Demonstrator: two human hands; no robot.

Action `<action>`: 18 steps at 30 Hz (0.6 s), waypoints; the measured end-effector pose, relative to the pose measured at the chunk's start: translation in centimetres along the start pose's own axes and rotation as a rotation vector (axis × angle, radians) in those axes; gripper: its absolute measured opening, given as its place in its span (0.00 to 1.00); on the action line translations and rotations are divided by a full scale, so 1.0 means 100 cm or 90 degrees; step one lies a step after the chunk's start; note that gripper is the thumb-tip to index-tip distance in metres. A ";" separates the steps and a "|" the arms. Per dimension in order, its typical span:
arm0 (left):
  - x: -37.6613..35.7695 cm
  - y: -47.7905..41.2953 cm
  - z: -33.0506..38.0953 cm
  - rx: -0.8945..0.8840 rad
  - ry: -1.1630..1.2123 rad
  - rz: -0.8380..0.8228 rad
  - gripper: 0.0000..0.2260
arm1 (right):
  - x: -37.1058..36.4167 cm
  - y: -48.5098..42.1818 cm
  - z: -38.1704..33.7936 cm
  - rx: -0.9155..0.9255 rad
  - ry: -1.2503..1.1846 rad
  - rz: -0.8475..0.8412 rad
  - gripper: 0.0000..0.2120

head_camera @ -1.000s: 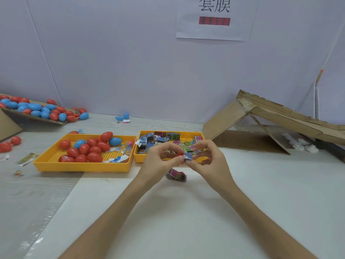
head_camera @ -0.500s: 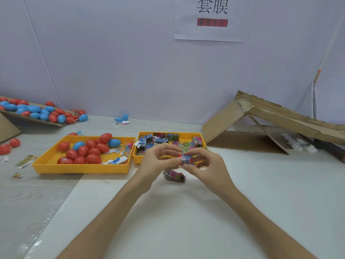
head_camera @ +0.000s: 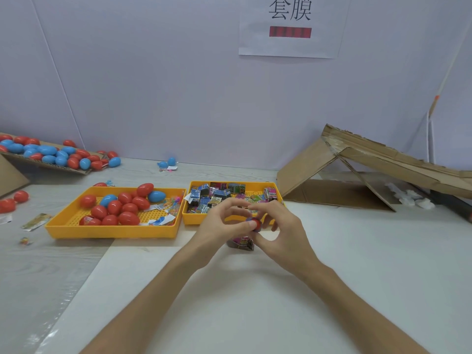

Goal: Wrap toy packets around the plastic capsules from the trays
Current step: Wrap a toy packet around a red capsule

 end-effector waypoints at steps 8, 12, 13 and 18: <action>-0.003 0.003 0.003 0.097 0.166 -0.052 0.19 | 0.004 -0.003 0.000 0.013 0.017 0.029 0.15; -0.005 0.006 0.004 0.094 0.125 -0.053 0.16 | 0.003 -0.001 0.000 0.019 0.019 0.023 0.16; -0.004 0.006 0.003 0.093 0.106 -0.049 0.16 | 0.003 -0.002 0.001 0.018 0.019 0.023 0.16; -0.003 0.005 0.000 0.113 0.090 -0.046 0.13 | 0.003 -0.002 0.003 -0.037 -0.026 0.014 0.17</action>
Point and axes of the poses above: each hand's wrist, its own y-axis away from the middle knuckle, its own x-axis out of the back of the hand, z = x × y, the point moved 8 cm from there along -y, towards the middle knuckle, and after that the axes turned 12 degrees about z, right-handed, at the moved point
